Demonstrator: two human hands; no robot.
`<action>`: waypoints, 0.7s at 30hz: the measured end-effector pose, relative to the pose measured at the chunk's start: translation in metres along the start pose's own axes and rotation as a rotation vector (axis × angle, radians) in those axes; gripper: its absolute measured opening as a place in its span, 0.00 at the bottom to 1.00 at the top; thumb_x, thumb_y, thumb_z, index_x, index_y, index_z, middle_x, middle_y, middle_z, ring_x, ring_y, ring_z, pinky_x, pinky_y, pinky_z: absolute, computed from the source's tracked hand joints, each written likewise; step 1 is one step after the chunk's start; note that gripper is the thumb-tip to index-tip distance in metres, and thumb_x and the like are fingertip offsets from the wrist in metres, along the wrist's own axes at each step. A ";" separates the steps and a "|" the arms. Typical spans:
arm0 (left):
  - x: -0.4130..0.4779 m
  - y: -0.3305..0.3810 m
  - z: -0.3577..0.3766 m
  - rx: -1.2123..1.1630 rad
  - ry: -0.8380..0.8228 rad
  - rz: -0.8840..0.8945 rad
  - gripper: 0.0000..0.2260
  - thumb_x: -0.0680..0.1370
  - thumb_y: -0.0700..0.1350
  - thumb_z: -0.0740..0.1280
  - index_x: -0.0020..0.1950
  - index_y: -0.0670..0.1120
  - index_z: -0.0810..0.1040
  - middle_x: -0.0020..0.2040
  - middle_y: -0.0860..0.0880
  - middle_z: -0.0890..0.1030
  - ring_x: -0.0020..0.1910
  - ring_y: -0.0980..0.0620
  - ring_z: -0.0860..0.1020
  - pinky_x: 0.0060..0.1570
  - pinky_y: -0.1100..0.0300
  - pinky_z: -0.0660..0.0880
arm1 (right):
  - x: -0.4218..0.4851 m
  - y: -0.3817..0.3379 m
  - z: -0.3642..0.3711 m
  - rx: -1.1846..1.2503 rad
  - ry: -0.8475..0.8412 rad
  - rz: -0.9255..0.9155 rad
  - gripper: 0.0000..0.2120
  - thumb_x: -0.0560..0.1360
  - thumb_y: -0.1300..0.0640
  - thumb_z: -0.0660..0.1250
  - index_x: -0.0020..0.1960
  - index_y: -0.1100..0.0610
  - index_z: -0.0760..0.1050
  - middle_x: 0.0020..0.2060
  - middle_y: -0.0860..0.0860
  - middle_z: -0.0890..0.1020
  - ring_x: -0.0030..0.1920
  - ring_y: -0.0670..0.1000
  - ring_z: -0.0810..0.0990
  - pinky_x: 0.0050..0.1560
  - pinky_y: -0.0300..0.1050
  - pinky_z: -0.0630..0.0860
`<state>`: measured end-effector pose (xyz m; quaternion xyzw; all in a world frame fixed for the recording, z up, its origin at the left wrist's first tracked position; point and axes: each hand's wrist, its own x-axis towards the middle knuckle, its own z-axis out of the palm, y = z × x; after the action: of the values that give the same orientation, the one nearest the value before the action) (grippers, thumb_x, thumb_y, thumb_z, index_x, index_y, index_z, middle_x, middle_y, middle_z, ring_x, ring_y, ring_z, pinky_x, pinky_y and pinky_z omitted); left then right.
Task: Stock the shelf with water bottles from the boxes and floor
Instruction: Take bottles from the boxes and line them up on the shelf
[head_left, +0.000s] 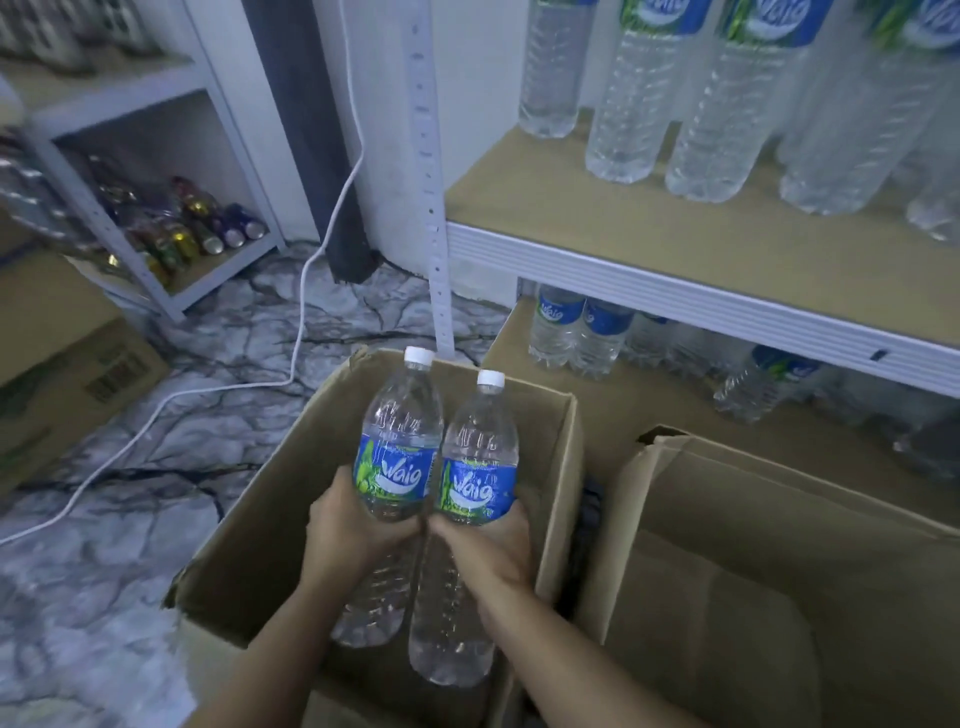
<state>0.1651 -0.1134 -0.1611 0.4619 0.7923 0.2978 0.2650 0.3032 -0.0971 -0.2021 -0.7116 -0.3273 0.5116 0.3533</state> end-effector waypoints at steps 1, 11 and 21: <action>-0.006 0.010 -0.010 -0.028 0.035 0.048 0.31 0.56 0.55 0.82 0.53 0.50 0.73 0.46 0.55 0.81 0.48 0.54 0.79 0.45 0.60 0.73 | -0.006 -0.011 -0.005 0.033 -0.025 -0.057 0.29 0.50 0.49 0.79 0.49 0.51 0.76 0.39 0.45 0.85 0.39 0.44 0.84 0.45 0.47 0.83; -0.026 0.121 -0.076 -0.266 0.226 0.315 0.30 0.55 0.54 0.84 0.50 0.56 0.73 0.43 0.59 0.82 0.45 0.64 0.79 0.44 0.62 0.74 | -0.046 -0.145 -0.073 0.128 -0.087 -0.528 0.27 0.58 0.58 0.83 0.53 0.52 0.76 0.42 0.45 0.85 0.38 0.31 0.80 0.38 0.25 0.72; -0.002 0.256 -0.080 -0.505 0.202 0.560 0.32 0.56 0.40 0.84 0.55 0.46 0.73 0.45 0.58 0.81 0.42 0.73 0.78 0.39 0.79 0.71 | -0.025 -0.259 -0.154 0.090 0.030 -0.764 0.32 0.54 0.54 0.85 0.53 0.48 0.73 0.42 0.43 0.84 0.39 0.34 0.80 0.35 0.27 0.73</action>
<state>0.2570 -0.0317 0.0770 0.5490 0.5594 0.5881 0.1995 0.4173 -0.0047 0.0625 -0.5294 -0.5408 0.3467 0.5542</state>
